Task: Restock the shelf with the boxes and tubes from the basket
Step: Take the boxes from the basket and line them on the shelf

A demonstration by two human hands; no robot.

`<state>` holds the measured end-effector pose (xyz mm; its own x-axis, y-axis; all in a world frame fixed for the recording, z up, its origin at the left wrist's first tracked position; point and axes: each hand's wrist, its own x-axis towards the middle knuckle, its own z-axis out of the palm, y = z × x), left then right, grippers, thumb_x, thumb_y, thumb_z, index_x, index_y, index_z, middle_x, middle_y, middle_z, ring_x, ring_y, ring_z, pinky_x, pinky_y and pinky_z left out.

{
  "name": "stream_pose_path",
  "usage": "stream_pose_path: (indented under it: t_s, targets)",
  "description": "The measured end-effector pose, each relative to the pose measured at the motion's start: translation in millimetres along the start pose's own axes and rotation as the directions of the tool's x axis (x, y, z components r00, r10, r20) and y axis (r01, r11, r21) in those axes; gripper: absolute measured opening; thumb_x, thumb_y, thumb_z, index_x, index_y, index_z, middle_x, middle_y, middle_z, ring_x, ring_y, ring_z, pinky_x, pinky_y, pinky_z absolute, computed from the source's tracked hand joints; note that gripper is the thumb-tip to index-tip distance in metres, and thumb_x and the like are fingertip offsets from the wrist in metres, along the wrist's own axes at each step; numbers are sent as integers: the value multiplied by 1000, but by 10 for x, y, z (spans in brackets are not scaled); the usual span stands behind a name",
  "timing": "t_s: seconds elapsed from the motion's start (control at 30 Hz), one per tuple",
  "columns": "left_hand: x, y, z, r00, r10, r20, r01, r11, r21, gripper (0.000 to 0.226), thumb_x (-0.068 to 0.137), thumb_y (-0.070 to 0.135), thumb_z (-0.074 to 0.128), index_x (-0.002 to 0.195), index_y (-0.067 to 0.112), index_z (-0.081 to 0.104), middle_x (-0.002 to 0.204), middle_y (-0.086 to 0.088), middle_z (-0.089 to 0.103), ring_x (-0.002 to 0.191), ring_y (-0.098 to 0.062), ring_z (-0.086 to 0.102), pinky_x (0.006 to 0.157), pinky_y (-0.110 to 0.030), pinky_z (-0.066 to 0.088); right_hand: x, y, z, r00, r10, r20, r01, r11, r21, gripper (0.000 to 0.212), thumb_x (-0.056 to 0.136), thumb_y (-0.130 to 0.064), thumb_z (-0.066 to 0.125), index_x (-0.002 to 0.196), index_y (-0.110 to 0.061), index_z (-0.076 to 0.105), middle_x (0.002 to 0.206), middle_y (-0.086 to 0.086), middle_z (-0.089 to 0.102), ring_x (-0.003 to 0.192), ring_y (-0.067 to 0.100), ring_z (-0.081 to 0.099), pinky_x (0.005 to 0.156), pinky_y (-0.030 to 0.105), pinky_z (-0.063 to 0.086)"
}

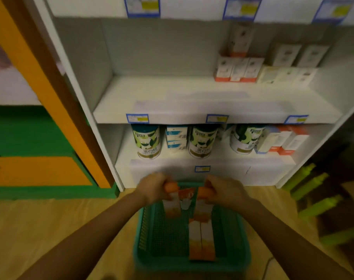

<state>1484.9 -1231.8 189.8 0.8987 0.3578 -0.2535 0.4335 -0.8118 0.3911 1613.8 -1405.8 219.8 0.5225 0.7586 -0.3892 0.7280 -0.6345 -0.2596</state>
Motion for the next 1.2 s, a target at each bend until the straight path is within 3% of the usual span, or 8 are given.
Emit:
stream_pose_path:
  t_s: [0.07,0.17,0.33,0.5,0.57,0.7,0.87,1.2]
  targets:
    - [-143,107,-412,995,42,-85,-43,999,-8,44,73,35,74,109,17,59,114,-4,63,105,-23,57,78,-29,42,-144,-142,-380,999,-19,-51,19,1000,-2,41,81,-34,67,116,-21,51,120,4,58,95,15,50,70,22,38]
    - [-360,281,-1050,976,97,-196,-99,995,1,45,71,33,77,107,14,60,113,-8,64,102,-26,57,75,-30,41,-359,-321,-924,988,-52,-146,42,997,-72,49,77,-40,70,118,-23,50,123,4,58,109,22,55,88,34,46]
    - [-693,571,-2042,935,154,-319,-136,988,77,43,71,35,77,105,16,61,107,-5,65,94,-22,58,80,-34,48,-683,-655,-1825,962,-108,-251,74,987,-142,48,78,-45,68,117,-26,48,121,3,58,108,21,55,90,34,44]
    - [-931,829,-2895,870,195,-453,-163,981,110,40,69,33,78,101,15,62,103,-4,66,94,-22,62,85,-41,53,-989,-947,-2641,925,-166,-343,108,978,-181,45,76,-41,71,113,-22,53,116,1,59,104,20,55,78,29,42]
    - [-986,934,-3173,837,204,-508,-167,979,118,41,69,31,79,101,13,63,105,-6,65,95,-23,60,86,-43,53,-1088,-1032,-2911,908,-169,-384,105,977,-184,45,75,-40,72,111,-21,55,114,1,61,100,19,56,81,33,44]
    - [-1024,1155,-3603,791,230,-566,-189,973,132,43,71,28,78,108,12,61,111,-7,63,99,-23,59,88,-39,52,-1182,-1163,-3344,869,-172,-463,93,977,-190,44,75,-36,74,111,-21,55,114,0,61,94,16,53,84,34,46]
    - [-900,1402,-3980,746,254,-615,-204,967,152,45,73,24,76,113,10,61,115,-9,62,100,-22,57,87,-34,50,-1184,-1295,-3780,805,-188,-563,53,968,-247,48,75,-38,73,115,-19,56,116,2,62,106,22,57,93,40,48]
    - [-444,1583,-4397,701,255,-666,-189,967,172,39,76,22,73,110,10,60,114,-11,63,104,-26,60,94,-40,51,-922,-1449,-4269,703,-201,-682,88,976,-197,43,79,-29,70,116,-16,53,122,8,59,110,25,56,96,41,48]
